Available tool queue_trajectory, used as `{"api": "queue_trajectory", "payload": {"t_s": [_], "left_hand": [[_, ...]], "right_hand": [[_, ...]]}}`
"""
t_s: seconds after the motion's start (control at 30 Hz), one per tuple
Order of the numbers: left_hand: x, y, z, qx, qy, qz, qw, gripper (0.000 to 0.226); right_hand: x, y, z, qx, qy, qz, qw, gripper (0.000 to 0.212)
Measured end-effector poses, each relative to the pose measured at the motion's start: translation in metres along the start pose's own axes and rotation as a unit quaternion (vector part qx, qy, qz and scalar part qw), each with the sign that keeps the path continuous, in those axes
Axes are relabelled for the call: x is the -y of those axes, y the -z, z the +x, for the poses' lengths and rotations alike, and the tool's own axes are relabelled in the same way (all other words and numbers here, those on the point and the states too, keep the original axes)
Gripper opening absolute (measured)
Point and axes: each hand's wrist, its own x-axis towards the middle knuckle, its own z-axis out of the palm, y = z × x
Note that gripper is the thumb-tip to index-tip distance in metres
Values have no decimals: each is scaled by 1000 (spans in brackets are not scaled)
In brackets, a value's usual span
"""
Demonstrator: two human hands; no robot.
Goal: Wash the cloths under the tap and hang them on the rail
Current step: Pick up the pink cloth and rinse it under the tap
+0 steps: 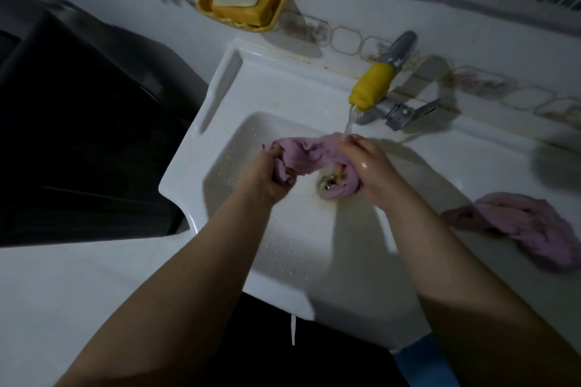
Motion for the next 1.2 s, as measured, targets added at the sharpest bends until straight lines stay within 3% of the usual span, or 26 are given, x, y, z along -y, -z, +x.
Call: {"api": "queue_trajectory", "payload": {"t_s": [0.07, 0.13, 0.2, 0.27, 0.43, 0.57, 0.67, 0.77, 0.83, 0.9, 1.03, 1.1, 1.2], "left_hand": [[12, -17, -3, 41, 2, 4, 999, 35], [21, -32, -17, 107, 14, 11, 994, 42], [27, -43, -31, 161, 17, 31, 986, 42], [29, -50, -41, 174, 10, 27, 984, 41], [14, -37, -33, 212, 7, 21, 977, 43], [9, -21, -36, 275, -13, 136, 952, 37], [-3, -6, -29, 306, -16, 270, 913, 51], [-12, -1, -30, 265, -12, 329, 906, 54], [-16, 1, -29, 245, -12, 321, 915, 60], [-22, 4, -25, 252, -31, 321, 912, 62], [-32, 3, -30, 313, -87, 284, 902, 25], [-37, 1, -34, 332, -105, 256, 902, 17], [-48, 4, -32, 337, -118, 227, 906, 14]], "right_hand": [[10, -27, -14, -8, 45, -135, 990, 16], [15, -40, -17, -75, 80, -225, 968, 30], [23, -38, -8, -160, 71, -229, 958, 38], [29, -36, -3, -179, 59, -212, 959, 42], [21, -42, -14, -123, 72, -264, 954, 39], [32, -27, -10, -103, 58, -189, 975, 38], [41, -23, -16, -34, 14, -181, 983, 39], [49, -13, -20, 4, -16, -168, 986, 34], [53, -2, -26, 21, -17, -166, 986, 28], [56, 10, -32, 60, -1, -233, 971, 25], [55, 23, -38, 108, 5, -361, 926, 9], [53, 27, -41, 114, -12, -423, 899, 15], [50, 34, -47, 119, -38, -370, 921, 13]]}}
